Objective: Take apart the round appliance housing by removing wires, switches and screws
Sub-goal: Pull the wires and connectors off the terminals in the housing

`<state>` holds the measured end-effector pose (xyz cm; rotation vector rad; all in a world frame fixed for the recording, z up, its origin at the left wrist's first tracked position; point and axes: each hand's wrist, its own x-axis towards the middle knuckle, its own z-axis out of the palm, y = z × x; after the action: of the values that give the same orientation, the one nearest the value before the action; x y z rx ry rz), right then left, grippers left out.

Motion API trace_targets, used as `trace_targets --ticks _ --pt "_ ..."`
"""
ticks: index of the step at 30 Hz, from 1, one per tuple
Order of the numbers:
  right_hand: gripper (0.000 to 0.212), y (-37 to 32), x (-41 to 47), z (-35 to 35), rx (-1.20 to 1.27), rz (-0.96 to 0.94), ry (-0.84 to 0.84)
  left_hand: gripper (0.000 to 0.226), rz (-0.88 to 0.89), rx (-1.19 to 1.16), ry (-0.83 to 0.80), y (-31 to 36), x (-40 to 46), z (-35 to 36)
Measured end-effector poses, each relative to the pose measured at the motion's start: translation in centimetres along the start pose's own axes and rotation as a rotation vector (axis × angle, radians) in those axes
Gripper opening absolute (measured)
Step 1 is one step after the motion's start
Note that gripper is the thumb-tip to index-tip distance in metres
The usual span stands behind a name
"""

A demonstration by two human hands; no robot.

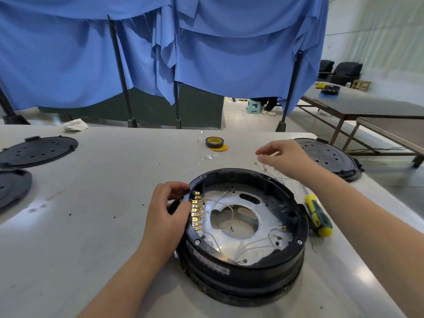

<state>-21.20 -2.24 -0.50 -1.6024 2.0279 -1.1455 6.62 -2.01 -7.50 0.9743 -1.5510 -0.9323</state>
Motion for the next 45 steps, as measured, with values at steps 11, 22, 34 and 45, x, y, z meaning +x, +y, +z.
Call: trace_targets --ticks 11,22,34,45 --pt "0.009 -6.3 -5.2 4.6 -0.112 -0.223 -0.275 0.028 0.042 -0.018 -0.042 0.6 -1.1 0.4" --pt "0.009 -7.0 -6.5 7.4 -0.290 -0.223 -0.422 0.030 0.096 -0.011 -0.053 0.1 -1.4 1.1" --pt "0.002 -6.1 -6.7 8.4 -0.152 -0.220 -0.372 0.028 0.117 -0.002 -0.049 0.1 -1.3 1.0" --pt "0.006 -6.4 -6.8 8.2 -0.160 -0.215 -0.395 0.026 0.117 0.000 -0.054 0.1 -1.3 1.0"
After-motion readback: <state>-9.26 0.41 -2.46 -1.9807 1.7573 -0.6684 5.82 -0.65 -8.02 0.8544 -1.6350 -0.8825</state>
